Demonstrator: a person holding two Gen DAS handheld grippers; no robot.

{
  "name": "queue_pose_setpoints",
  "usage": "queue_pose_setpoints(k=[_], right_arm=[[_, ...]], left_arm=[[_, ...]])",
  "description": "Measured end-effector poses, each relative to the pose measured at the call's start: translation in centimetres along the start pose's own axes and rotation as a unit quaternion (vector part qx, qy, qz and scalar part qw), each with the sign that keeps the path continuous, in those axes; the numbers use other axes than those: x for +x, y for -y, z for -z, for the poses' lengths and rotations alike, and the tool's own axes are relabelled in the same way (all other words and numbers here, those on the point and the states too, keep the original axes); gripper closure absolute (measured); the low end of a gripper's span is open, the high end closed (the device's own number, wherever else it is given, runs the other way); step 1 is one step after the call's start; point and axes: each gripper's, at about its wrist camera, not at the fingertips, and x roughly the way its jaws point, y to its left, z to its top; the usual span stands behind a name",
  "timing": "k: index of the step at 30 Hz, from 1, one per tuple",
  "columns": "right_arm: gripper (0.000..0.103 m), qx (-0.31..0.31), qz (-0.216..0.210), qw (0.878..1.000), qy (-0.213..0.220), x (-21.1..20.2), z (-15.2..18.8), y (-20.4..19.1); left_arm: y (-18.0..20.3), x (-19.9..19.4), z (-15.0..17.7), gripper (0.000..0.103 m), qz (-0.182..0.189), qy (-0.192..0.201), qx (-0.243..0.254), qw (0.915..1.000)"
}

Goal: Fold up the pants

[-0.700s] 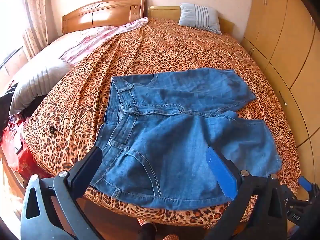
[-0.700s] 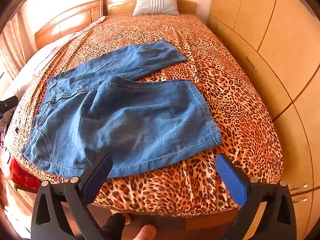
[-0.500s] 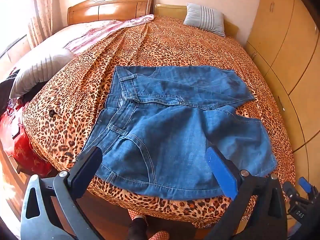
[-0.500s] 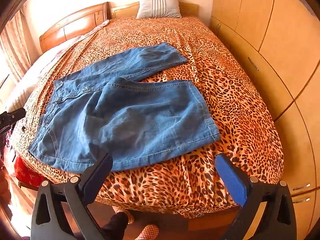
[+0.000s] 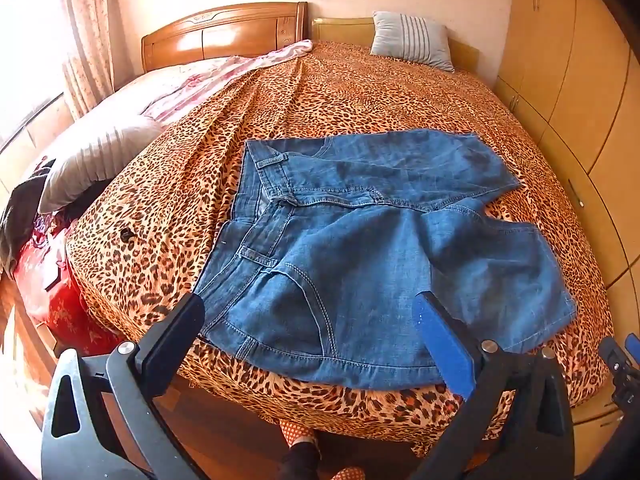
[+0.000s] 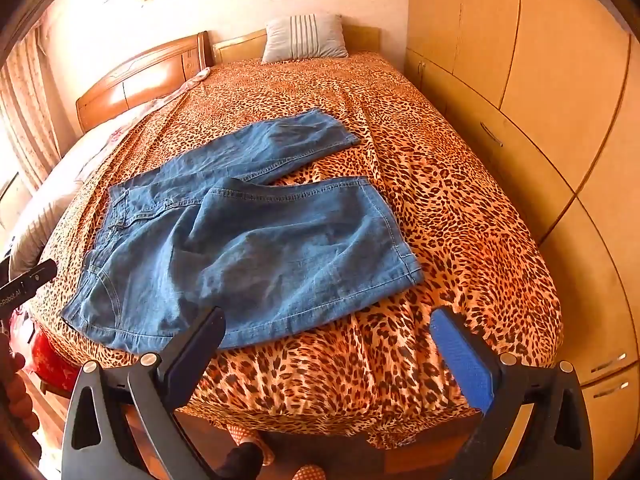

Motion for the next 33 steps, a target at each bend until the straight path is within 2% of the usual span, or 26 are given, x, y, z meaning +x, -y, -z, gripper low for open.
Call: queue_pose_setpoints(k=[2, 6, 16, 33], right_arm=[[0.000, -0.001, 0.001, 1.000, 0.001, 0.0, 0.3, -0.1], [0.000, 0.010, -0.004, 1.000, -0.004, 0.1, 0.6, 0.0], [0.000, 0.030, 0.002, 0.999, -0.009, 0.6, 0.5, 0.6], [0.000, -0.008, 0.002, 1.000, -0.007, 1.3, -0.3, -1.8]], left_arm=[[0.2, -0.5, 0.1, 0.000, -0.005, 0.016, 0.003, 0.9999], [-0.3, -0.5, 0.0, 0.000, -0.002, 0.024, -0.002, 0.9997], [-2.3, 0.0, 0.3, 0.000, -0.003, 0.013, -0.029, 0.9995], [-3.1, -0.4, -0.2, 0.000, 0.000, 0.025, -0.039, 0.9989]])
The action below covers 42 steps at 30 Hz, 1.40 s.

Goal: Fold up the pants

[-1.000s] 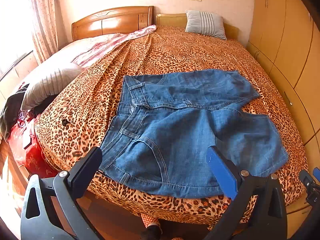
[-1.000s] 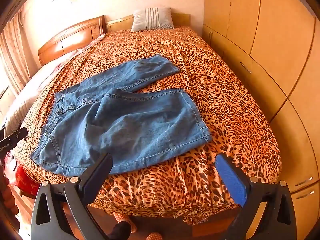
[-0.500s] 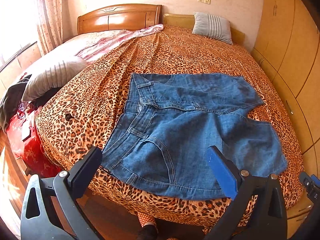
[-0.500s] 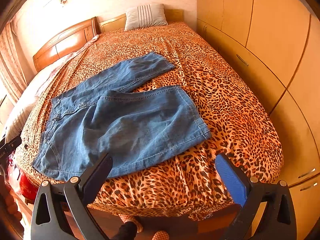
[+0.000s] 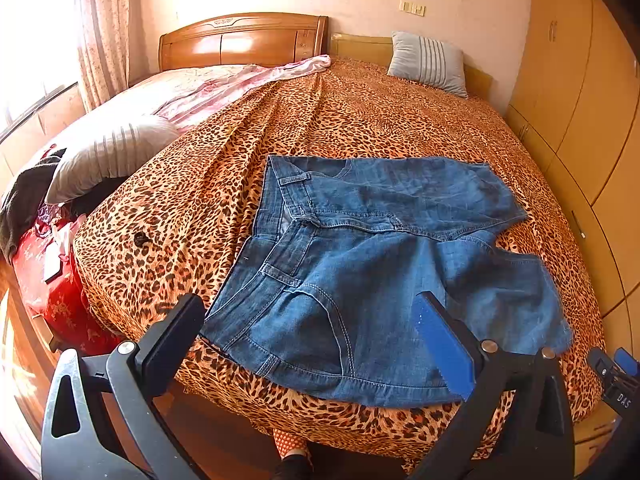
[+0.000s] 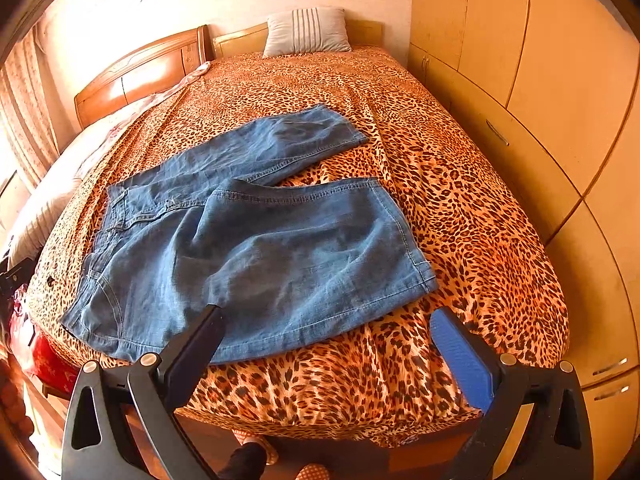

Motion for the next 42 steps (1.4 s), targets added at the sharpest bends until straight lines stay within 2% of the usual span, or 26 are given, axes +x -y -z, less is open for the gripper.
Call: queue_pose_setpoints(k=[23, 37, 40, 42], right_arm=[[0.000, 0.007, 0.001, 1.000, -0.011, 1.3, -0.8, 0.5], [0.000, 0.004, 0.000, 1.000, -0.020, 2.2, -1.1, -0.6], [0.000, 0.002, 0.000, 1.000, -0.025, 2.7, -1.3, -0.6], [0.000, 0.007, -0.010, 0.999, -0.039, 3.6, -1.7, -0.2]], left_arm=[[1.1, 1.5, -0.7, 0.000, 0.006, -0.015, 0.016, 0.9998], [0.8, 2.7, -1.1, 0.000, 0.005, -0.024, 0.020, 0.9995], [0.7, 3.4, -1.3, 0.000, 0.002, -0.035, 0.021, 0.9991], [0.4, 4.8, -1.5, 0.000, -0.004, -0.066, 0.030, 0.9974]])
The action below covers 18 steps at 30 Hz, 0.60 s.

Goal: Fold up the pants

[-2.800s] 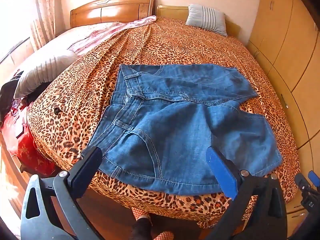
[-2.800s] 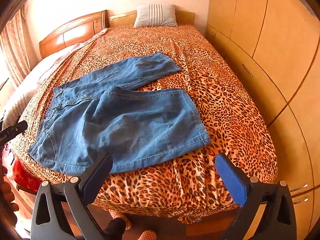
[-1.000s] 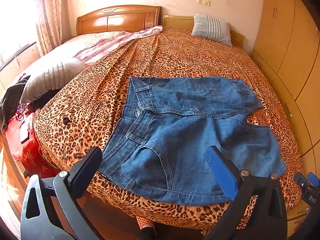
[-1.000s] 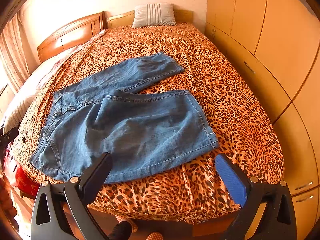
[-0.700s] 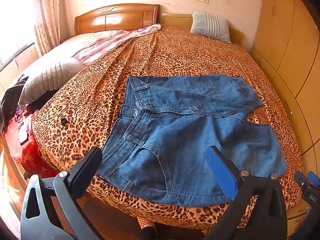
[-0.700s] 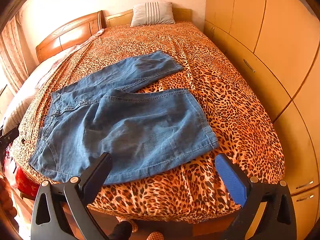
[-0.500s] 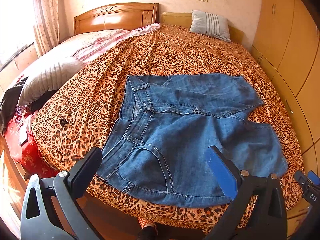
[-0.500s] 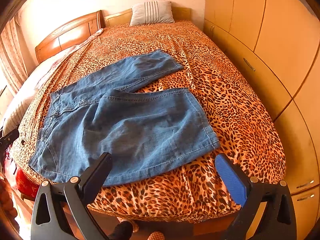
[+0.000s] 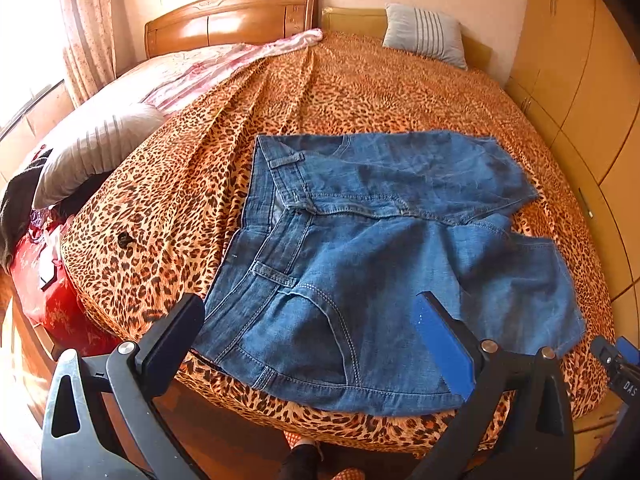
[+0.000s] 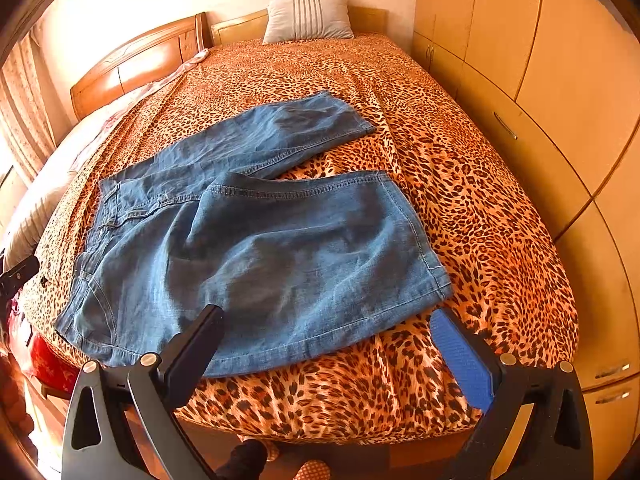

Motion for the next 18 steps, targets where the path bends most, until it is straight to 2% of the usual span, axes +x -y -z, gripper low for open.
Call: queue_pose_setpoints(k=[2, 5, 7, 10, 16, 18], right_arm=[[0.000, 0.017, 0.002, 1.000, -0.018, 1.3, -0.6, 1.7], [0.000, 0.072, 0.039, 0.995, -0.055, 3.9, -1.7, 6.8], [0.000, 0.117, 0.054, 0.989, -0.078, 5.4, -2.0, 10.4], [0.000, 0.171, 0.056, 0.978, -0.109, 7.4, -2.4, 14.0], [0.000, 0.195, 0.049, 0.967, -0.155, 11.9, -3.2, 14.3], [0.000, 0.201, 0.040, 0.964, -0.170, 13.3, -3.2, 13.8]], left_arm=[[-0.7, 2.3, -0.7, 0.000, -0.007, -0.048, 0.012, 0.9987], [-3.2, 5.5, -1.9, 0.000, -0.021, -0.101, 0.008, 0.9947], [-5.3, 7.4, -3.0, 0.000, -0.012, -0.134, -0.006, 0.9908], [-8.1, 10.6, -3.9, 0.000, 0.014, -0.199, -0.035, 0.9793], [-11.2, 15.5, -4.4, 0.000, 0.068, -0.276, -0.121, 0.9511], [-11.1, 16.7, -4.0, 0.000, 0.080, -0.295, -0.127, 0.9437]])
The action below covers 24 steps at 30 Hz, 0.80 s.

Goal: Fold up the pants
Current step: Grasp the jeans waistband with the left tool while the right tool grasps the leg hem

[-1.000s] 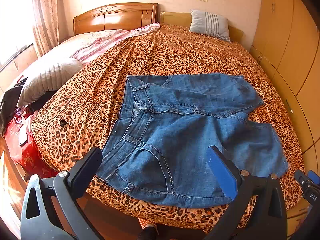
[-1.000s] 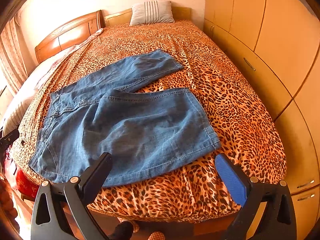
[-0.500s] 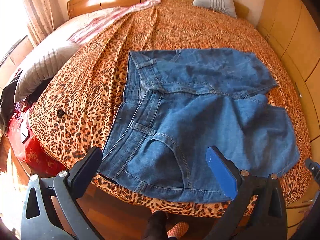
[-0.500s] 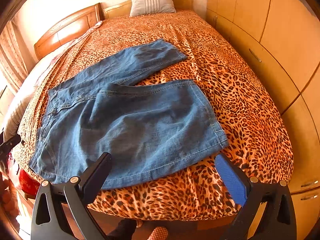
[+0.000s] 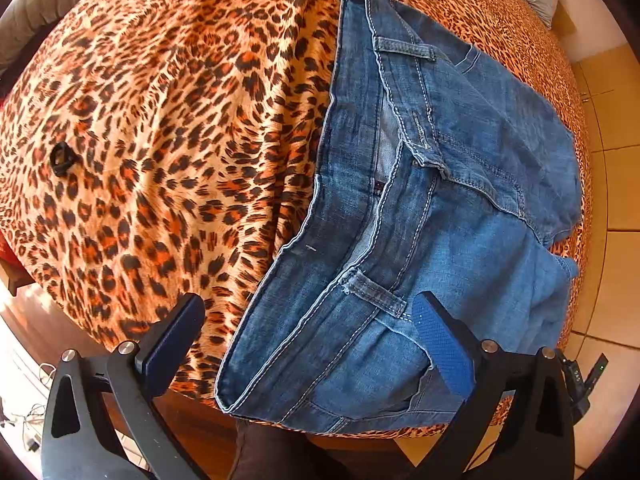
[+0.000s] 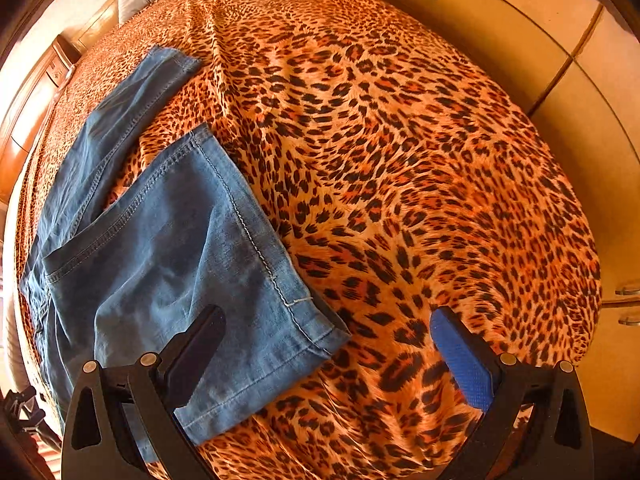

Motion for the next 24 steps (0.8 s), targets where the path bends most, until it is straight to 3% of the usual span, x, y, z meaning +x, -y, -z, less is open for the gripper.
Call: queue_pose_setpoints(k=[4, 7, 9, 10, 11, 15, 16, 17, 20, 24], right_arm=[[0.003, -0.010, -0.004, 0.999, -0.038, 2.2, 0.3, -1.3], [0.018, -0.047, 0.032, 0.998, -0.027, 1.9, 1.2, -2.5], [0.044, -0.059, 0.039, 0.997, -0.018, 1.1, 1.9, -2.9], [0.070, -0.057, 0.034, 0.998, -0.018, 0.7, 2.1, -2.9], [0.088, -0.047, 0.017, 0.998, -0.023, 0.1, 2.2, -2.8], [0.088, -0.029, 0.005, 1.000, 0.000, -3.6, 2.4, -2.2], [0.088, -0.022, 0.000, 1.000, 0.006, -4.5, 2.6, -1.5], [0.088, -0.013, 0.003, 1.000, 0.007, -4.8, 3.0, -0.5], [0.087, 0.014, 0.020, 0.999, -0.025, -3.8, 3.9, 2.7], [0.085, -0.002, 0.012, 0.999, -0.044, -3.4, 4.9, 3.5]], left_arm=[[1.2, 1.9, 0.1, 0.000, 0.002, -0.038, 0.030, 0.9988], [3.0, 2.8, 1.1, 0.000, -0.018, -0.050, 0.072, 0.9960], [4.1, 3.1, 1.5, 0.009, -0.056, -0.044, 0.099, 0.9925], [4.4, 3.2, 1.7, 0.018, -0.067, -0.044, 0.105, 0.9912], [4.7, 3.0, 1.9, 0.024, -0.073, -0.042, 0.108, 0.9906], [5.7, 1.7, 2.6, 0.047, -0.088, -0.032, 0.119, 0.9885], [5.9, 1.3, 2.9, 0.066, -0.080, -0.032, 0.120, 0.9889], [6.2, 1.2, 3.1, 0.070, -0.070, -0.038, 0.119, 0.9897], [7.4, 1.0, 3.9, 0.070, -0.081, -0.037, 0.113, 0.9896], [9.0, 1.3, 5.5, 0.070, -0.102, -0.027, 0.092, 0.9901]])
